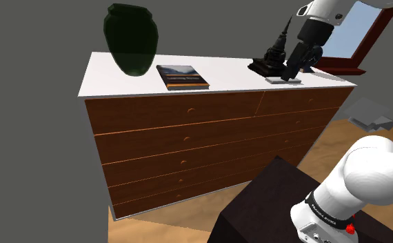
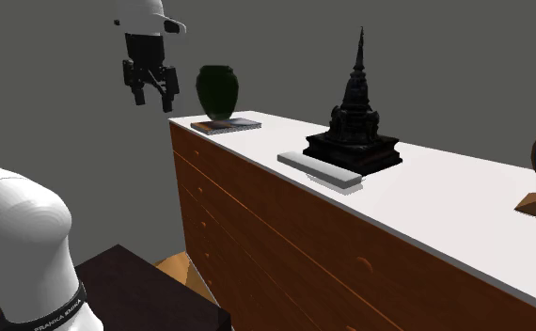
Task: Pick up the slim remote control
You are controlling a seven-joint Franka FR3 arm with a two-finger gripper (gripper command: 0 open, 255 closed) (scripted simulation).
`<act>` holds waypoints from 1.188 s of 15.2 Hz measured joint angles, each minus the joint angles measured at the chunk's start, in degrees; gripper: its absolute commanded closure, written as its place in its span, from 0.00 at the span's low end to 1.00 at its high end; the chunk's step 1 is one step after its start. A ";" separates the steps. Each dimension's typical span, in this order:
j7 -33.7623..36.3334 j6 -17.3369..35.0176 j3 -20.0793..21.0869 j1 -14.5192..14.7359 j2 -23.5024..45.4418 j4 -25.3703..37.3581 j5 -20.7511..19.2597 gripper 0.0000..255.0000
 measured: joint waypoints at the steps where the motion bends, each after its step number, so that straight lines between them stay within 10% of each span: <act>1: 0.00 0.00 0.00 0.00 0.00 0.00 0.00 0.00; 18: -50.23 7.73 -25.57 7.76 14.68 7.21 -16.78 0.00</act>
